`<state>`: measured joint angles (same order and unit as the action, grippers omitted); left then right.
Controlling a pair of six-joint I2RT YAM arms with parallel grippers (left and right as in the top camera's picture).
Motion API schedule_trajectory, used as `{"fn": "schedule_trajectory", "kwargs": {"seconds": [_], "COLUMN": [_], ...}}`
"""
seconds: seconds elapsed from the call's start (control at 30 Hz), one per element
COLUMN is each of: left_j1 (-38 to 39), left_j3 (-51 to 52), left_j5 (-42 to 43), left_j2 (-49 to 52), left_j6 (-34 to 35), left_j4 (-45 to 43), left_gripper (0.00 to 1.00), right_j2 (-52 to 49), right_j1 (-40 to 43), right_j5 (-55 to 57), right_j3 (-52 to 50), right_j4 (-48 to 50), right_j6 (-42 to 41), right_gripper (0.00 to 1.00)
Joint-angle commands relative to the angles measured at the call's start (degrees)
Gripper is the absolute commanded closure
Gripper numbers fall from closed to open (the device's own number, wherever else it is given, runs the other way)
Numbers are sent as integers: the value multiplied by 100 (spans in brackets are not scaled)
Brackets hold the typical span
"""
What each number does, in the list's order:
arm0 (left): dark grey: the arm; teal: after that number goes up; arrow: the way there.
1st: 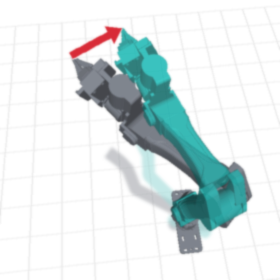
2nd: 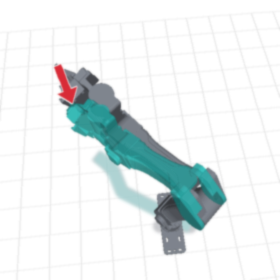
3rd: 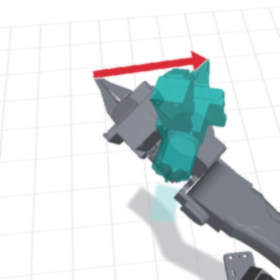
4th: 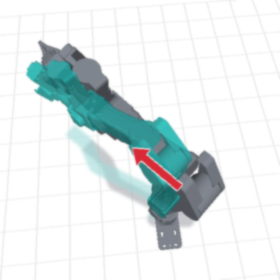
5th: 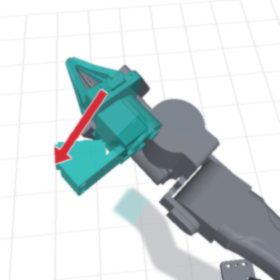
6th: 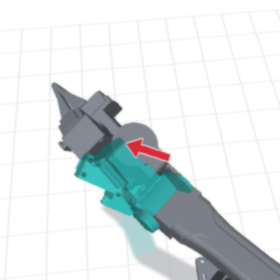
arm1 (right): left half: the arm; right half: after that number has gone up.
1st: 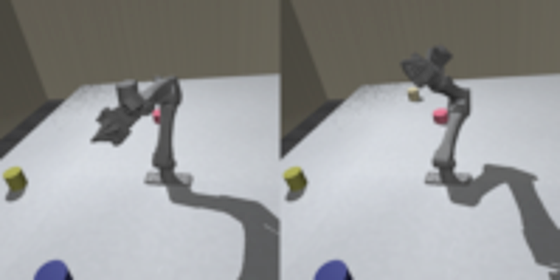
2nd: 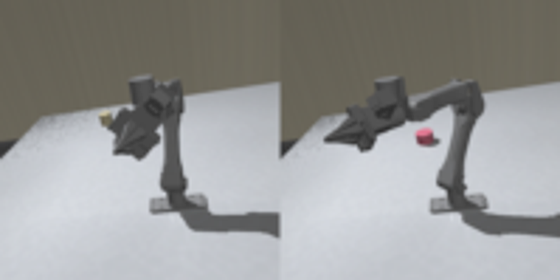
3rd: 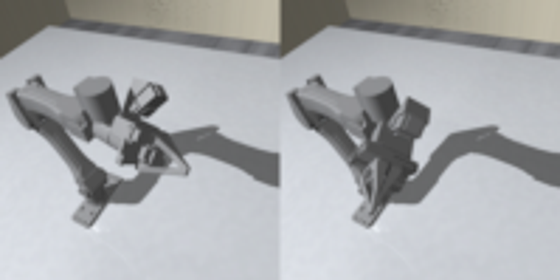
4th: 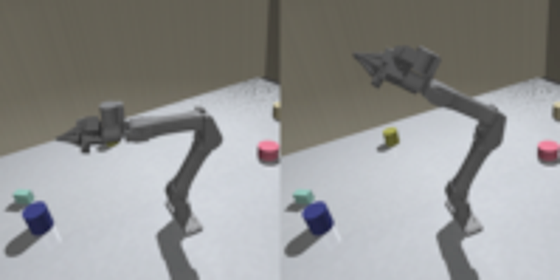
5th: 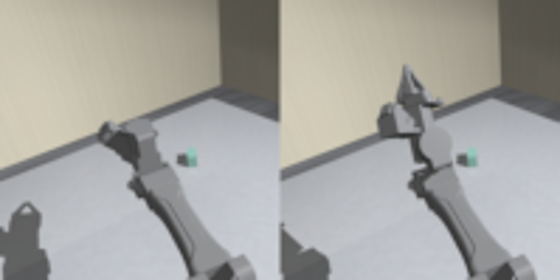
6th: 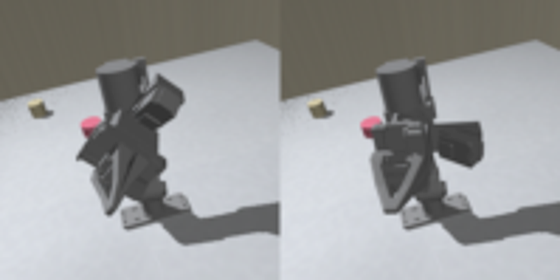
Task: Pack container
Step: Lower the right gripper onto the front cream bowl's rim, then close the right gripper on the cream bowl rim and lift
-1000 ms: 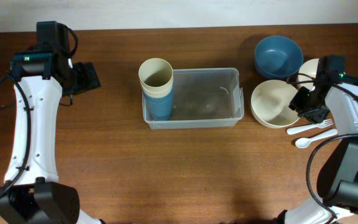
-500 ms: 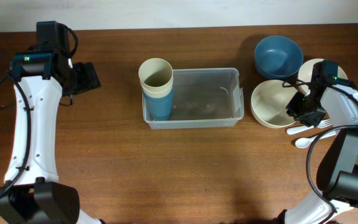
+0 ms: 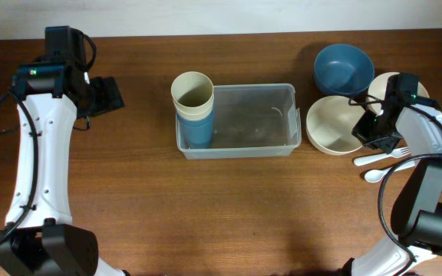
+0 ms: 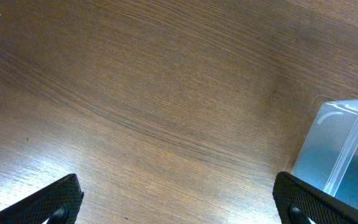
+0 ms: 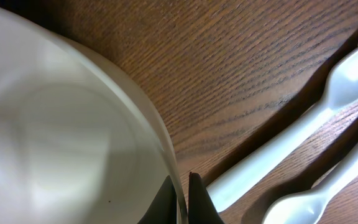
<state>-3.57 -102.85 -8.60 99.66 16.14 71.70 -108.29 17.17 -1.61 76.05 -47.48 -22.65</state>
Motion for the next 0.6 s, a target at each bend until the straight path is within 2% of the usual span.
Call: {"fn": "schedule_trajectory", "kwargs": {"seconds": [0.0,0.57], "left_j1": [-24,-24], "left_j3": [61,61], "left_j5": [-24,-24], "left_j2": [-2,-2], "left_j6": [57,57], "left_j4": [-11,-13], "left_gripper": [0,0], "right_j2": [-96,2], "right_j1": [4,61], "right_j5": [-37,-616], "right_j3": [-37,319], "right_j4": [44,-90], "right_j6": [-33,-85], "right_gripper": [96,96]}}
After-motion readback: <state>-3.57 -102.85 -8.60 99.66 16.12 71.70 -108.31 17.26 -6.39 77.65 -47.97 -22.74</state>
